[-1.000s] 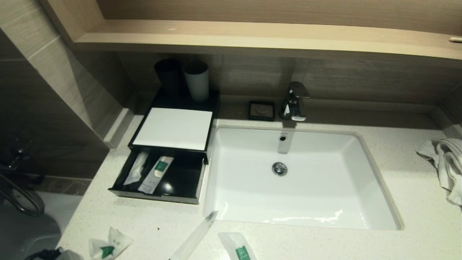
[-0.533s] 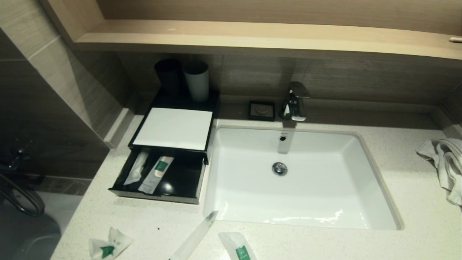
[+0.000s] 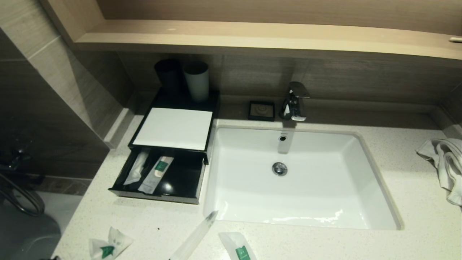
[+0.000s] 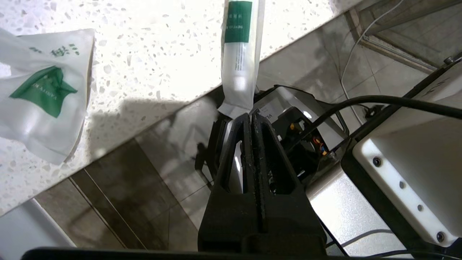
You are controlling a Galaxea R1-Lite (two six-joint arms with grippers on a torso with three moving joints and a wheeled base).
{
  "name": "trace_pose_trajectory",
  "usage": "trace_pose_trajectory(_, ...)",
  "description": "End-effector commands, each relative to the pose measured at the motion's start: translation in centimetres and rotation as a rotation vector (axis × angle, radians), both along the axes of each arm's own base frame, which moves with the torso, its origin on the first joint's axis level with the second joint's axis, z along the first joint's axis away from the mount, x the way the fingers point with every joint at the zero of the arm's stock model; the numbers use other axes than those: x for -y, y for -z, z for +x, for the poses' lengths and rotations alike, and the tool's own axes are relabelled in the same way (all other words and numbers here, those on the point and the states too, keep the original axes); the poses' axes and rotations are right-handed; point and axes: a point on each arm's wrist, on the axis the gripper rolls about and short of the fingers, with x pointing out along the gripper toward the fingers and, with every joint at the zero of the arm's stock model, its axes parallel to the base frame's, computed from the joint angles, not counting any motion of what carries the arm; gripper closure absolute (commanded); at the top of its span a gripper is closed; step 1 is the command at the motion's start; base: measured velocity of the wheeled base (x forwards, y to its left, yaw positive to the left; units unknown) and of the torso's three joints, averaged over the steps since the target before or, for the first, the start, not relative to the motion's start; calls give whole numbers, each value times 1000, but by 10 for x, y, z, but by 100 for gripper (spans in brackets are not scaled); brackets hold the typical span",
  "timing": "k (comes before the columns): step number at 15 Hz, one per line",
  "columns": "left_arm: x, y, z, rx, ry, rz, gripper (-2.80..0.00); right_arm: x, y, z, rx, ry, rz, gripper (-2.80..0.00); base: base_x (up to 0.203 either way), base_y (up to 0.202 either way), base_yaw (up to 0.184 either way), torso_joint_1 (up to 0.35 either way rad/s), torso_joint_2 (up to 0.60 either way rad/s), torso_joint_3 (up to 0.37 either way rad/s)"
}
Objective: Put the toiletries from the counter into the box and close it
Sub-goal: Pick up the bathroom toiletry
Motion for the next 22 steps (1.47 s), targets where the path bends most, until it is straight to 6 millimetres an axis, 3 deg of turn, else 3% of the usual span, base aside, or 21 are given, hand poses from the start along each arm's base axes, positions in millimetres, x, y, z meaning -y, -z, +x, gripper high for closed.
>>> trace_pose_trajectory(1, 9, 2, 9, -45, 2, 50, 0, 0, 0, 0, 0, -1, 0, 0, 0, 0, 0, 0, 0, 0)
trace_pose_trajectory(13, 26, 12, 24, -83, 50, 163, 0, 0, 0, 0, 0, -1, 0, 0, 0, 0, 0, 0, 0, 0)
trace_pose_trajectory(22, 27, 13, 26, -67, 50, 207, 0, 0, 0, 0, 0, 0, 0, 0, 0, 0, 0, 0, 0, 0)
